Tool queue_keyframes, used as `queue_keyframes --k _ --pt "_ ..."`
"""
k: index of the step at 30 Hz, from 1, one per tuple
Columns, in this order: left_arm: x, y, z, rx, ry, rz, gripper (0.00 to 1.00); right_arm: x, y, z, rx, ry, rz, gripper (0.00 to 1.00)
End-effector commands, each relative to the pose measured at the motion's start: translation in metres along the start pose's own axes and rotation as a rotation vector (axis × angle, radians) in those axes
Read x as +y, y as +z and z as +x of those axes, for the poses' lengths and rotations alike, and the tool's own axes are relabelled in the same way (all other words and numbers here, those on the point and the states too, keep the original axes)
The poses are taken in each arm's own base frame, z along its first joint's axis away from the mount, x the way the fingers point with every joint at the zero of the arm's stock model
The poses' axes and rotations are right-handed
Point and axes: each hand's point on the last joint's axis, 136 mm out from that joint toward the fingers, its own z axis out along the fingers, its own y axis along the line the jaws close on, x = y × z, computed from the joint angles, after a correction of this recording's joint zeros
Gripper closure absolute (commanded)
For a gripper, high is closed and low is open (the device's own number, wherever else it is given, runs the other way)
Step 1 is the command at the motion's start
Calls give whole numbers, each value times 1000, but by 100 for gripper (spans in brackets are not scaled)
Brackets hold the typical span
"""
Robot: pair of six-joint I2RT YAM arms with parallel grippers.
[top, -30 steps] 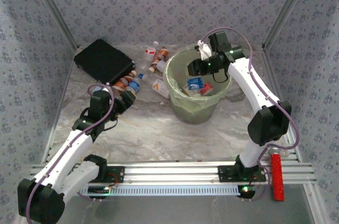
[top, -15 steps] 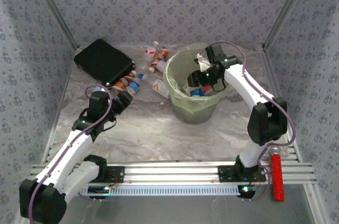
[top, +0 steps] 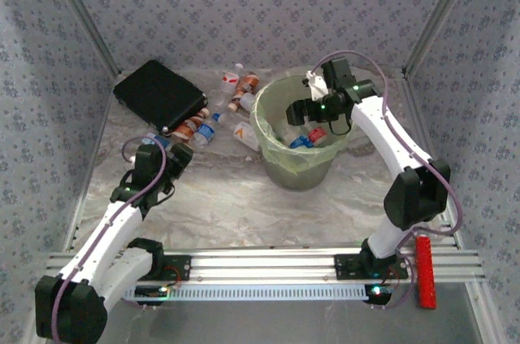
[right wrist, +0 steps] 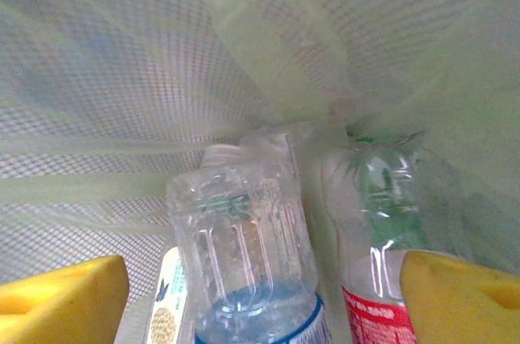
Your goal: Put the plastic bottles in the bin
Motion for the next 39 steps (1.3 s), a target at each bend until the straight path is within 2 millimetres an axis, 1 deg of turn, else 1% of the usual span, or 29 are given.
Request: queue_keyframes --k 1,7,11,14,18,22,26,33,39 --pt "15 1 -12 -76 -103 -54 0 1 -35 -9 -51 -33 35 11" --pt "22 8 -17 -111 -129 -89 0 8 -63 -12 -109 -44 44 8" --pt "22 20 -19 -116 -144 -105 0 7 -79 -12 -149 -42 59 8" --pt "30 27 -25 -158 -205 -141 2 7 -87 -13 -180 -32 59 8" --pt "35 37 -35 -223 -243 -163 4 4 -91 -10 -188 -23 65 8" --pt "40 45 -38 -238 -261 -208 5 -3 -91 -7 -186 -12 76 8" --pt "51 49 -43 -282 -291 -240 7 -8 -93 -3 -180 -1 86 9" --pt "51 60 -50 -293 -289 -261 9 -14 -99 1 -186 9 99 9" --pt "53 74 -48 -275 -307 -267 15 -13 -102 1 -194 11 88 9"
